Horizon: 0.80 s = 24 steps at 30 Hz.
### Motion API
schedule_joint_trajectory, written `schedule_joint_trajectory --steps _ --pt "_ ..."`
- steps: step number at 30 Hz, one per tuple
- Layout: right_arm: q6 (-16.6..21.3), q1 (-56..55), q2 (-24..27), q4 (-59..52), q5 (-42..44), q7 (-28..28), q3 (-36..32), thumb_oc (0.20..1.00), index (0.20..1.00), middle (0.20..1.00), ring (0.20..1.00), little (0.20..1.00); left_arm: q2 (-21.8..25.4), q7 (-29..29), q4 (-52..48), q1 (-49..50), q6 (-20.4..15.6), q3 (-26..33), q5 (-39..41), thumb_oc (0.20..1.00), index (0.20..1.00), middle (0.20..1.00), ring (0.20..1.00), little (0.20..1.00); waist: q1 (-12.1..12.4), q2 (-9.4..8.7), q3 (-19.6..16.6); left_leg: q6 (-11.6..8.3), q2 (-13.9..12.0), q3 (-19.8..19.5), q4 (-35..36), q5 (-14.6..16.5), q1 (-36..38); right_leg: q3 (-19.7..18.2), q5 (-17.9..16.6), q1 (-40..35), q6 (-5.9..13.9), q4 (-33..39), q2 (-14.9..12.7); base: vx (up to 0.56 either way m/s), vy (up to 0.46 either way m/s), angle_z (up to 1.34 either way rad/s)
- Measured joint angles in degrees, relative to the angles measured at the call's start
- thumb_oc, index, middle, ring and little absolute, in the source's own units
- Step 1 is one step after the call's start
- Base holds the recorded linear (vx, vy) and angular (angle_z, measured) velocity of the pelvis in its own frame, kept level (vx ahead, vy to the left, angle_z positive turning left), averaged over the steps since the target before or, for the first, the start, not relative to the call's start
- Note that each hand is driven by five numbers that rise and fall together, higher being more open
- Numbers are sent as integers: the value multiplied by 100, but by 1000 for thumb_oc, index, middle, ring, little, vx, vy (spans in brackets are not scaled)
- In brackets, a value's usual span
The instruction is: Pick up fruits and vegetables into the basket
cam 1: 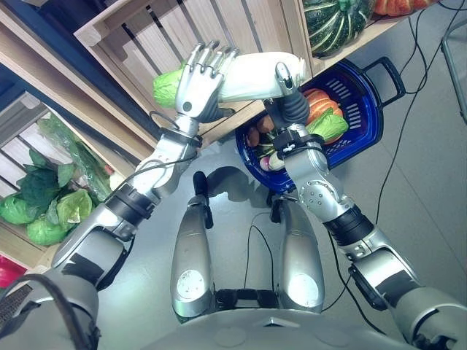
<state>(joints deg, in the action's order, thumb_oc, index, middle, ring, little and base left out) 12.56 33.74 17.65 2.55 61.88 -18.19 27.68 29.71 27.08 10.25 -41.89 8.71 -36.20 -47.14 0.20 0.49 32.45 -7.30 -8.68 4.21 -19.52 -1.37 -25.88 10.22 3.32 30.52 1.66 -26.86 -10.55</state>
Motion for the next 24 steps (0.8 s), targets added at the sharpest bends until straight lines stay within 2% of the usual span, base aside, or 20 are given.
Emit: schedule_joint_trajectory --steps 5,8,12,16,17,21,24 --pt "-2 -14 168 45 -76 -4 -59 200 200 200 200 200 -47 -279 -36 -49 116 -128 240 1000 1000 1000 1000 1000 -24 0 0 0 -3 2 5 0 7 4 -1 -7 0 0 -1 0 0 0" --pt "-55 -110 187 53 -442 -6 -173 200 200 200 200 200 -47 -324 -40 26 124 -198 570 1000 1000 1000 1000 1000 -24 0 0 0 -2 5 8 1 7 6 -1 -7 0 2 -5 -8 33 0" --pt "-103 -367 222 50 -945 -7 -410 200 200 200 200 200 -41 -310 8 346 59 -211 1400 1000 1000 1000 1000 1000 -37 1 -1 2 0 20 28 1 24 1 -1 -13 0 19 -8 -2 19 0" --pt "-41 -582 247 -10 -1248 -33 -1210 200 200 200 200 200 122 -307 332 1102 -108 -67 2501 1000 1000 1000 1000 1000 -99 4 0 25 -4 109 99 -21 61 -13 3 -12 7 52 -26 -8 29 -1" --pt "12 -589 264 -51 -1344 -56 -1435 200 200 200 200 200 187 -309 430 1340 -185 3 2803 1000 1000 1000 1000 1000 -135 5 1 29 -7 138 105 -23 60 -13 4 -11 10 62 -31 -10 43 1" --pt "271 -742 577 -239 -1725 -224 -2348 200 200 200 200 200 429 -352 477 2469 -890 589 3770 1000 1000 1000 1000 1000 -167 13 4 78 0 322 211 -77 106 -36 -6 5 43 85 -83 -7 18 0" --pt "394 -1040 774 -420 -1941 -320 -2683 200 200 200 200 200 620 -536 117 3090 -1461 1087 4255 1000 1000 1000 1000 1000 -116 23 6 96 2 409 299 -99 162 -68 0 10 53 104 -92 -19 24 -3"
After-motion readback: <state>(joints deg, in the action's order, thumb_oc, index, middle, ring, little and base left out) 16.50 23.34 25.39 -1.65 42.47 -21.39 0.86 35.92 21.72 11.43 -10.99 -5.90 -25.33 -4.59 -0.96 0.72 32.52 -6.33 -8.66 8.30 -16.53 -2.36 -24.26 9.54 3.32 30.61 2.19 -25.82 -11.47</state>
